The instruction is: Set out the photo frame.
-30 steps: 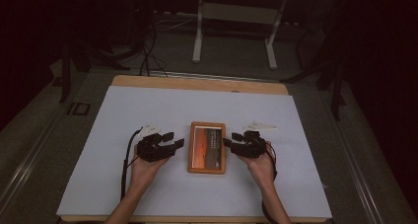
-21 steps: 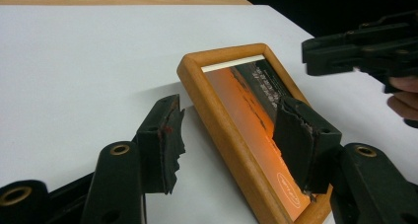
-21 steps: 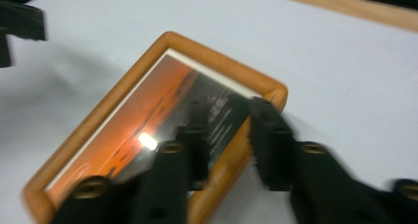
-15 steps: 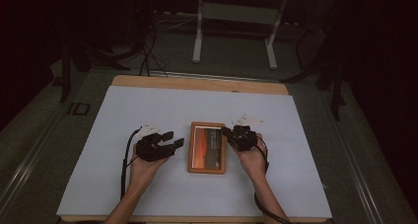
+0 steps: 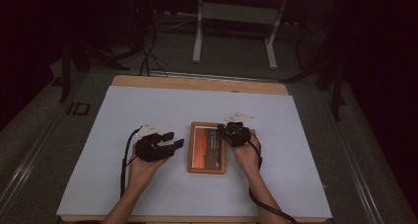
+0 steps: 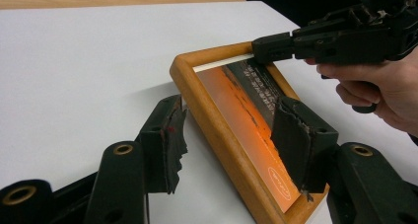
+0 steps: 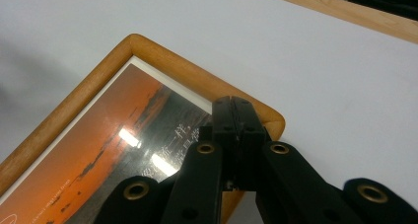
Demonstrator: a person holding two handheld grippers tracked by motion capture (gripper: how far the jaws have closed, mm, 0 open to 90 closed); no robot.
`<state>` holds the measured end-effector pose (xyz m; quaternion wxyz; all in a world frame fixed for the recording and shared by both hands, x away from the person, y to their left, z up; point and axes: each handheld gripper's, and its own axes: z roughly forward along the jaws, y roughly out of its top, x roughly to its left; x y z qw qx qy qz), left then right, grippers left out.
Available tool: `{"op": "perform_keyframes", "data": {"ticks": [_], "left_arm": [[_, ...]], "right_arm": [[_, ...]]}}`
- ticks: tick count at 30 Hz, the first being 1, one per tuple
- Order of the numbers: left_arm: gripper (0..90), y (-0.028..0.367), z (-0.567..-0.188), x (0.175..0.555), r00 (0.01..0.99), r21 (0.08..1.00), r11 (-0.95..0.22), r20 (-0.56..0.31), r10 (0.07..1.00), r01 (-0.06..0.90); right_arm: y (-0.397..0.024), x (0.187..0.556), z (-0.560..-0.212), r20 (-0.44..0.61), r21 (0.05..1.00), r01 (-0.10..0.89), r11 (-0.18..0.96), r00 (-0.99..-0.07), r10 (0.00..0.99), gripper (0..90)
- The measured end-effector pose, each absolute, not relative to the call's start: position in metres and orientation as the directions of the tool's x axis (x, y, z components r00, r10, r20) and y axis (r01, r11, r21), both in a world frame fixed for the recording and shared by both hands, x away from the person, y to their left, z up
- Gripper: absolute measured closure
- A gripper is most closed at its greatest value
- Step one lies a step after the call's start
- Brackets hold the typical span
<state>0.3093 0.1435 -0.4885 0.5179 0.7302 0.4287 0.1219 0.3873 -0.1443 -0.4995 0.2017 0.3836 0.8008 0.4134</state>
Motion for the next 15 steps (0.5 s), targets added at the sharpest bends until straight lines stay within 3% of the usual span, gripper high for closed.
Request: {"op": "perform_keyframes", "data": {"ticks": [15], "left_arm": [[45.3, 0.1454, -0.4888, 0.3104, 0.589, 0.852, -0.104, -0.261, 0.765, 0.513]], "right_arm": [[-0.1506, 0.3948, -0.5012, -0.015, 0.808, 0.459, 0.369, -0.611, 0.792, 89.9]]}}
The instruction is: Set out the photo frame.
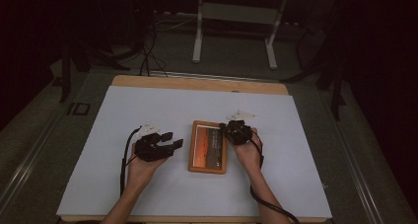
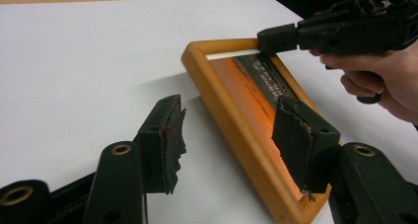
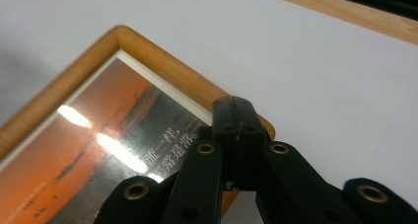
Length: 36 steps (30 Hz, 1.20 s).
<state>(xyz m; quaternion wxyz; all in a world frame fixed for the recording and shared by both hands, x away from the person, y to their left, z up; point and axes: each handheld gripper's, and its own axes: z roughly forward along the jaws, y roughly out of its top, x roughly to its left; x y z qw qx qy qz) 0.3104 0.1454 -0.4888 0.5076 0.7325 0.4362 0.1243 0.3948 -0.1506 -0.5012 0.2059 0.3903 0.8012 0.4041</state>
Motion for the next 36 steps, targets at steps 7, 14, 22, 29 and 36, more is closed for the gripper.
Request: {"op": "perform_keyframes", "data": {"ticks": [7, 14, 22, 29, 36], "left_arm": [[45.3, 0.144, -0.490, 0.311, 0.590, 0.846, -0.101, -0.274, 0.759, 0.523], [45.7, 0.142, -0.491, 0.311, 0.597, 0.836, -0.105, -0.291, 0.747, 0.539], [42.0, 0.133, -0.492, 0.310, 0.617, 0.829, -0.141, -0.278, 0.736, 0.542], [38.5, 0.126, -0.492, 0.309, 0.634, 0.823, -0.152, -0.290, 0.717, 0.548], [35.1, 0.117, -0.491, 0.307, 0.651, 0.814, -0.164, -0.305, 0.695, 0.557]], "right_arm": [[-0.160, 0.399, -0.507, 0.019, 0.799, 0.496, 0.341, -0.587, 0.809, 90.0], [-0.165, 0.402, -0.513, 0.025, 0.785, 0.520, 0.337, -0.571, 0.821, 90.0], [-0.167, 0.405, -0.520, 0.022, 0.766, 0.543, 0.343, -0.555, 0.831, 90.0], [-0.166, 0.407, -0.519, 0.018, 0.758, 0.548, 0.352, -0.558, 0.830, 90.0], [-0.167, 0.406, -0.520, 0.022, 0.763, 0.547, 0.345, -0.555, 0.832, 90.0]]}}
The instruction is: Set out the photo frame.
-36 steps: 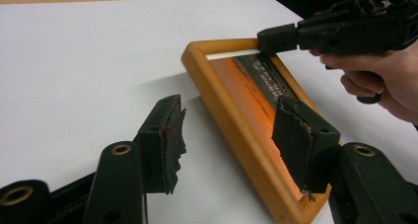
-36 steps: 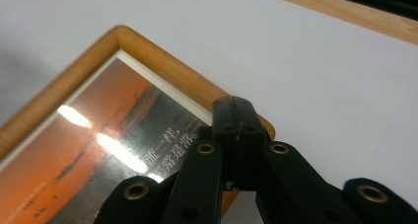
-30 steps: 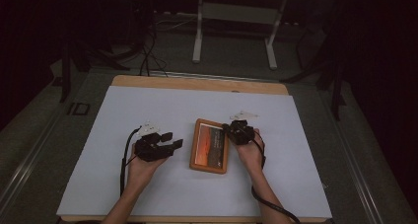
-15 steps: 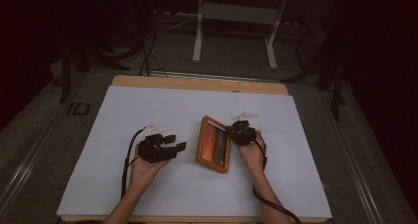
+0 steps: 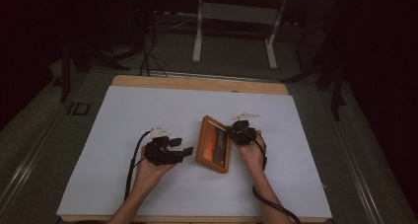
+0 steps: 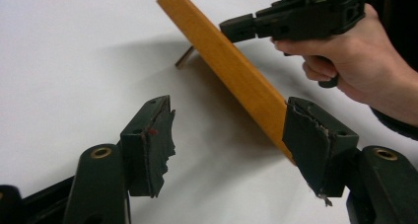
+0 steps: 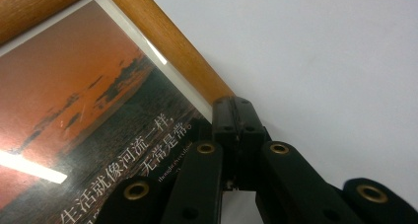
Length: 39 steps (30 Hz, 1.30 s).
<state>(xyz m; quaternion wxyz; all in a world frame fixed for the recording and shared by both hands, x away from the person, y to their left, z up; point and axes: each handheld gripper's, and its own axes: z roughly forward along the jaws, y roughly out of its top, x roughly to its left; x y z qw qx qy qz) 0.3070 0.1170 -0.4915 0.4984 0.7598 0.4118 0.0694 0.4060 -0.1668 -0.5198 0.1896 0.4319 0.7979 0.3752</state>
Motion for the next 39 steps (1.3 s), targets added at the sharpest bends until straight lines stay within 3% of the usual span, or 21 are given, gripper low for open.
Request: {"op": "perform_keyframes", "data": {"ticks": [20, 32, 39], "left_arm": [[20.7, 0.081, -0.502, 0.300, 0.661, 0.786, -0.209, -0.308, 0.684, 0.582], [21.4, 0.064, -0.516, 0.304, 0.642, 0.751, -0.200, -0.357, 0.679, 0.629], [27.5, 0.059, -0.521, 0.309, 0.628, 0.743, -0.164, -0.401, 0.667, 0.648]], "right_arm": [[-0.167, 0.405, -0.521, 0.022, 0.770, 0.544, 0.334, -0.546, 0.837, 90.0], [-0.166, 0.404, -0.521, 0.016, 0.770, 0.541, 0.339, -0.547, 0.837, 90.0], [-0.166, 0.404, -0.521, 0.018, 0.772, 0.540, 0.335, -0.546, 0.838, 90.0]]}}
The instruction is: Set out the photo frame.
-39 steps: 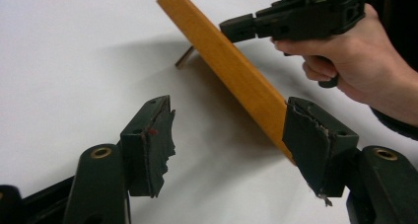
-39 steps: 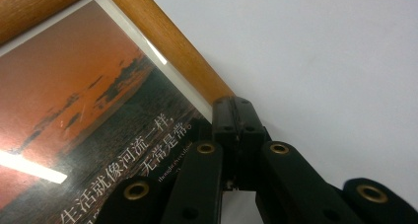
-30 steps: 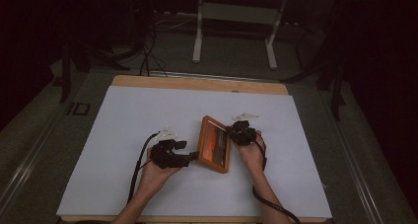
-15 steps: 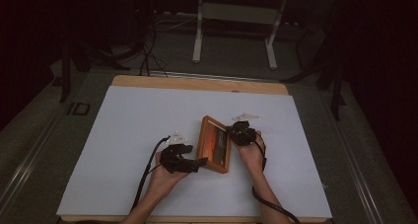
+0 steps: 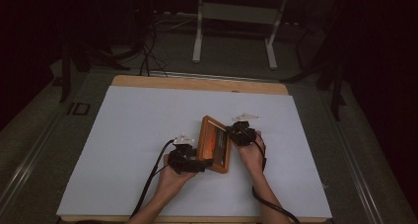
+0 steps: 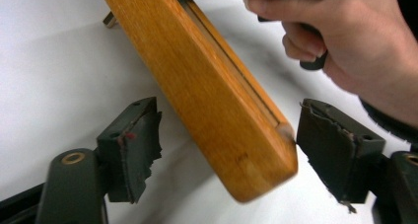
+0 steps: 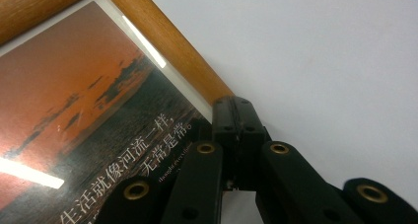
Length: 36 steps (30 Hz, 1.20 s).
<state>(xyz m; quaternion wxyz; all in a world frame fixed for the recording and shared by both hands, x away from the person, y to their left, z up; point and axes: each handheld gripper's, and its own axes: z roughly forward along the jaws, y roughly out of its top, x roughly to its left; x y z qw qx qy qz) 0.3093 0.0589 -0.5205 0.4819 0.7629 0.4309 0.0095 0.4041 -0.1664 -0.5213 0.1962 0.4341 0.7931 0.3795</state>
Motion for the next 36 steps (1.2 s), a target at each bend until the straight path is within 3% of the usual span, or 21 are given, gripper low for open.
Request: {"op": "perform_keyframes", "data": {"ticks": [7, 15, 27, 36], "left_arm": [[42.7, 0.053, -0.522, 0.308, 0.634, 0.742, -0.158, -0.418, 0.651, 0.652], [48.2, 0.055, -0.521, 0.310, 0.593, 0.718, -0.108, -0.470, 0.654, 0.688], [50.9, 0.051, -0.517, 0.309, 0.581, 0.708, -0.110, -0.469, 0.665, 0.698], [57.2, 0.040, -0.509, 0.307, 0.593, 0.731, -0.122, -0.432, 0.679, 0.672]], "right_arm": [[-0.166, 0.404, -0.521, 0.019, 0.772, 0.540, 0.335, -0.546, 0.837, 90.0], [-0.168, 0.405, -0.520, 0.027, 0.767, 0.546, 0.336, -0.552, 0.833, 89.2], [-0.180, 0.398, -0.519, 0.046, 0.761, 0.556, 0.335, -0.561, 0.827, 64.6], [-0.183, 0.372, -0.494, 0.046, 0.805, 0.491, 0.334, -0.612, 0.790, 57.1]]}}
